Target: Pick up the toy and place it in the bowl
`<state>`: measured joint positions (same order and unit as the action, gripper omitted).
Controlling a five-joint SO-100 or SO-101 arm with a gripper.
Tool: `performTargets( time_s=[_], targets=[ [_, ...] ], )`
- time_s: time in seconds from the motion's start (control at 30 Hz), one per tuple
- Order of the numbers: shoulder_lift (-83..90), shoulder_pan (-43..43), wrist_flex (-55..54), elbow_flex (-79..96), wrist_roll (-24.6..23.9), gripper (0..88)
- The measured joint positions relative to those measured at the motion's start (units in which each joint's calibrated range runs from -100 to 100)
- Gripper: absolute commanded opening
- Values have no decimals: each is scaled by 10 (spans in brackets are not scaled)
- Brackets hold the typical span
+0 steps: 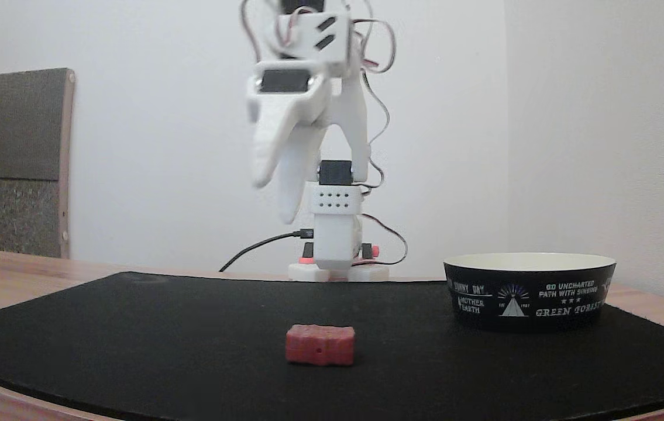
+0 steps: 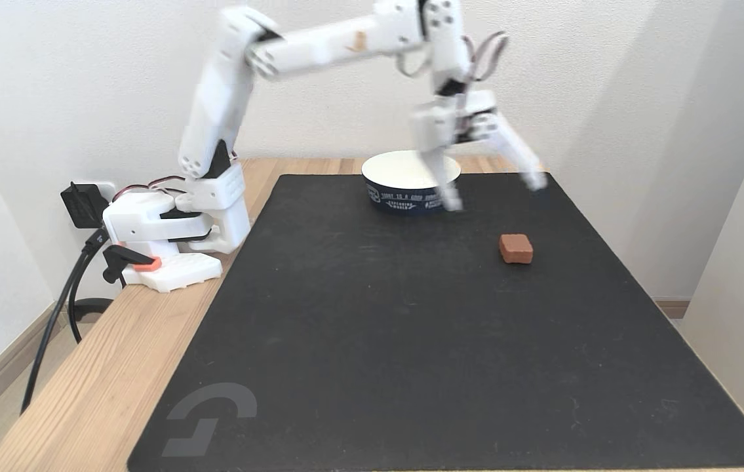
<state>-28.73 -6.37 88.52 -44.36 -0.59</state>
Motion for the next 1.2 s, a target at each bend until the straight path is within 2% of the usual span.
performTargets(
  time_s=[0.03,0.2,0.5,0.87,1.2],
  targets=[
    [-59,5,19,-100,10,404],
    [-182,-4,19,-301,39,402],
    [-297,0,-21,-342,46,402],
    [-343,50,-22,-350,45,402],
    [-362,53,-21,-365,24,396]
  ],
)
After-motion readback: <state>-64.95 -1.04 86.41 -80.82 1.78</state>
